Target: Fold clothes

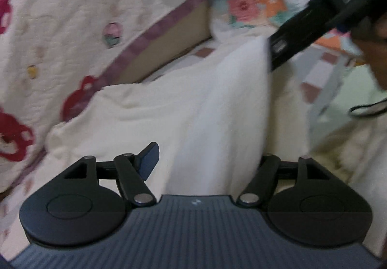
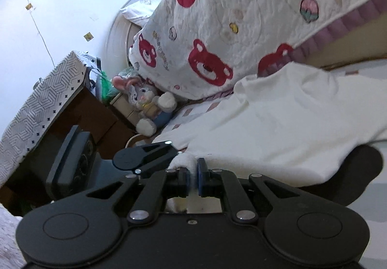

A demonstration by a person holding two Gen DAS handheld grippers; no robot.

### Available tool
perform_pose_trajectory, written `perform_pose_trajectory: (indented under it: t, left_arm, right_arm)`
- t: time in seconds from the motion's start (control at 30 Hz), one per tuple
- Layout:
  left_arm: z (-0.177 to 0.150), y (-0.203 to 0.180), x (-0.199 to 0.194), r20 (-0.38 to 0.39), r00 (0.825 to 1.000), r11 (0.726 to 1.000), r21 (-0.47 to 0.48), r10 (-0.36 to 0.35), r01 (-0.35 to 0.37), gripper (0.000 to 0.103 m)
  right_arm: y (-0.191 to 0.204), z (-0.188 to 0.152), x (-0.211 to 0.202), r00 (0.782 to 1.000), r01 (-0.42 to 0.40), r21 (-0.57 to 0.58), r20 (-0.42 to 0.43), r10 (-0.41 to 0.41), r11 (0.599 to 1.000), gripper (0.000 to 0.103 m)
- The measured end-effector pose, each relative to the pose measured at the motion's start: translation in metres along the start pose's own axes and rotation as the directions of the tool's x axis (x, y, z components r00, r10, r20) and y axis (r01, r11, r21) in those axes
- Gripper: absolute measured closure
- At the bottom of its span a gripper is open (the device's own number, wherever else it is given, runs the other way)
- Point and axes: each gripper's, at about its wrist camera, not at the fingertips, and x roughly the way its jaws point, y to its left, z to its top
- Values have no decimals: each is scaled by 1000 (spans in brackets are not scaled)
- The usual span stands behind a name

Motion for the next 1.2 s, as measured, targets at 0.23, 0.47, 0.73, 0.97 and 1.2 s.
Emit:
perform_pose_trajectory:
  t: [0.23, 0.47, 0.73, 0.97, 1.2]
  left_arm:
    - [-51, 33, -53, -86, 920, 924, 67, 382, -377, 33]
    - [-134, 85, -69, -382, 845, 905, -49, 374, -422, 33]
    - [-182, 131, -74, -532, 720, 840, -29, 446, -542, 32]
    - [-179, 156, -114, -341, 926, 847, -433, 162, -308, 31]
    - [-95, 78, -87, -140, 990, 964, -259, 17, -54, 22]
  right_arm:
    - [9, -2, -9, 996, 88, -63, 25, -86, 994, 95]
    - [11, -3, -4, 993, 116, -87, 8, -116, 989, 95]
    - [10, -5, -5, 963, 249, -70, -88, -255, 966, 95]
    - [-3, -12, -7, 936, 310, -45, -164, -313, 950, 95]
    - [-14, -14, -6, 970, 226, 150, -121, -209, 962, 95]
